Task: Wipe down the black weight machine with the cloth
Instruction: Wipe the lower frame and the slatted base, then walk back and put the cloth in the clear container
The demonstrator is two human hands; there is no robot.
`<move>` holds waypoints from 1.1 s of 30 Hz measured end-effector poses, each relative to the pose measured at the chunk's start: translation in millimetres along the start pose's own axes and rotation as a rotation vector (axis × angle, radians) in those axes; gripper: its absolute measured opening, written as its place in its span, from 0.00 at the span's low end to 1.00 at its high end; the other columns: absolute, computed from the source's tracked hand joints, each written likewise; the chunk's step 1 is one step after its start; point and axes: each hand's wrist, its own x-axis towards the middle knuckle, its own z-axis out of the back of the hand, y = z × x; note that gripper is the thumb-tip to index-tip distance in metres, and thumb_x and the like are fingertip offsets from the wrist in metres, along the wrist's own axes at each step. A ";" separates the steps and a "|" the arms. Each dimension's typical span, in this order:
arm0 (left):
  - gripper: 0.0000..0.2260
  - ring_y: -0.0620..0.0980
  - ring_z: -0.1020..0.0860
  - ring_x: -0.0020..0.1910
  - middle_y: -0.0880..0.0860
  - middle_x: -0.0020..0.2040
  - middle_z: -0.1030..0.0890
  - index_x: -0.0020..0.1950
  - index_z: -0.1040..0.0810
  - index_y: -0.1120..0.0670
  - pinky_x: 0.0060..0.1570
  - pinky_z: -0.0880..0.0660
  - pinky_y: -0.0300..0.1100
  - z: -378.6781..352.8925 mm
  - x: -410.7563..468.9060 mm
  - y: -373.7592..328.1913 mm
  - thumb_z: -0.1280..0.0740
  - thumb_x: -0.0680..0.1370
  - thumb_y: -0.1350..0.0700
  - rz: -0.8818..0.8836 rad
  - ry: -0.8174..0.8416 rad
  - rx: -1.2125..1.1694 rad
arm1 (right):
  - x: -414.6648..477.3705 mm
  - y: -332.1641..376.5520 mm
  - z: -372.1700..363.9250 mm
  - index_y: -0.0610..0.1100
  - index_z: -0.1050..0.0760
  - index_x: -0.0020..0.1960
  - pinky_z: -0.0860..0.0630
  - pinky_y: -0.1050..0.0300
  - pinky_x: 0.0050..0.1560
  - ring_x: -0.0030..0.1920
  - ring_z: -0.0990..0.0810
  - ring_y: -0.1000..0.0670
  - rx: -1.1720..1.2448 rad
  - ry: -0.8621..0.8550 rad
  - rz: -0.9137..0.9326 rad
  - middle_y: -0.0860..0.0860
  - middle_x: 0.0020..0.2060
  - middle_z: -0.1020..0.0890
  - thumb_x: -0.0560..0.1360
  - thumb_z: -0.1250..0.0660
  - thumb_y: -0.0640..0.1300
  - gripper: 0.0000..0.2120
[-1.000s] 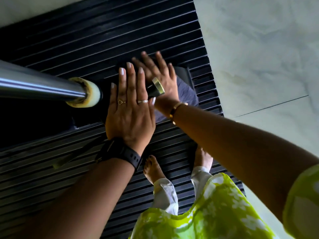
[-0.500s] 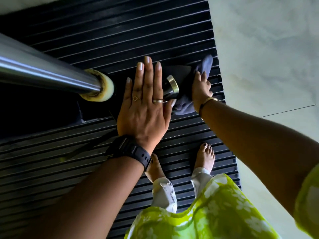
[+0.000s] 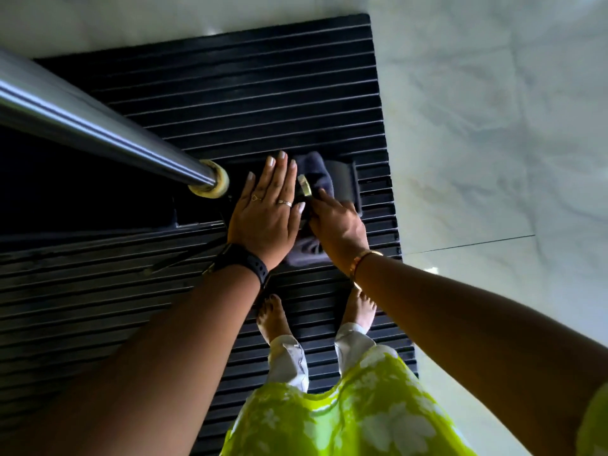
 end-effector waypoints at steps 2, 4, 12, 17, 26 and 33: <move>0.28 0.53 0.48 0.78 0.56 0.79 0.46 0.79 0.47 0.57 0.74 0.55 0.49 20.6 0.6 -10.0 0.58 0.81 0.47 0.004 0.030 -0.027 | -13.1 0.3 25.4 0.48 0.27 0.67 0.23 0.44 0.51 0.60 0.28 0.41 -0.046 -0.030 -0.031 0.49 0.68 0.27 0.82 0.44 0.44 0.15; 0.29 0.52 0.49 0.78 0.55 0.79 0.47 0.79 0.48 0.57 0.74 0.58 0.47 44.7 3.4 -25.8 0.60 0.80 0.47 0.032 0.023 -0.061 | -23.3 2.1 53.3 0.45 0.23 0.63 0.24 0.43 0.54 0.64 0.30 0.41 -0.024 -0.112 -0.080 0.49 0.66 0.25 0.81 0.42 0.43 0.14; 0.24 0.57 0.30 0.71 0.60 0.72 0.29 0.72 0.31 0.62 0.71 0.44 0.52 123.0 -26.7 -91.6 0.49 0.80 0.52 0.093 -0.024 -0.071 | -83.4 20.9 140.2 0.39 0.21 0.51 0.23 0.37 0.54 0.56 0.20 0.38 0.121 -0.280 -0.017 0.41 0.54 0.18 0.76 0.37 0.34 0.07; 0.25 0.58 0.30 0.70 0.60 0.71 0.29 0.71 0.30 0.62 0.68 0.41 0.55 198.8 -36.7 -110.4 0.50 0.80 0.52 0.140 -0.027 -0.077 | -130.0 47.6 215.9 0.37 0.23 0.60 0.40 0.34 0.71 0.63 0.24 0.38 0.013 -0.329 0.033 0.39 0.61 0.21 0.78 0.40 0.39 0.14; 0.35 0.56 0.47 0.78 0.58 0.78 0.42 0.78 0.43 0.61 0.73 0.61 0.46 324.2 -22.0 -153.8 0.66 0.77 0.45 0.031 -0.042 -0.092 | -178.9 86.6 304.9 0.40 0.21 0.61 0.44 0.34 0.71 0.61 0.21 0.42 -0.039 -0.445 -0.048 0.44 0.57 0.18 0.76 0.35 0.34 0.14; 0.31 0.58 0.44 0.77 0.60 0.76 0.37 0.76 0.39 0.62 0.74 0.56 0.48 398.4 1.5 -184.0 0.61 0.80 0.47 -0.058 -0.160 -0.044 | -203.4 89.6 393.5 0.45 0.20 0.55 0.46 0.46 0.74 0.47 0.17 0.46 -0.134 -0.553 0.002 0.48 0.48 0.16 0.80 0.39 0.38 0.11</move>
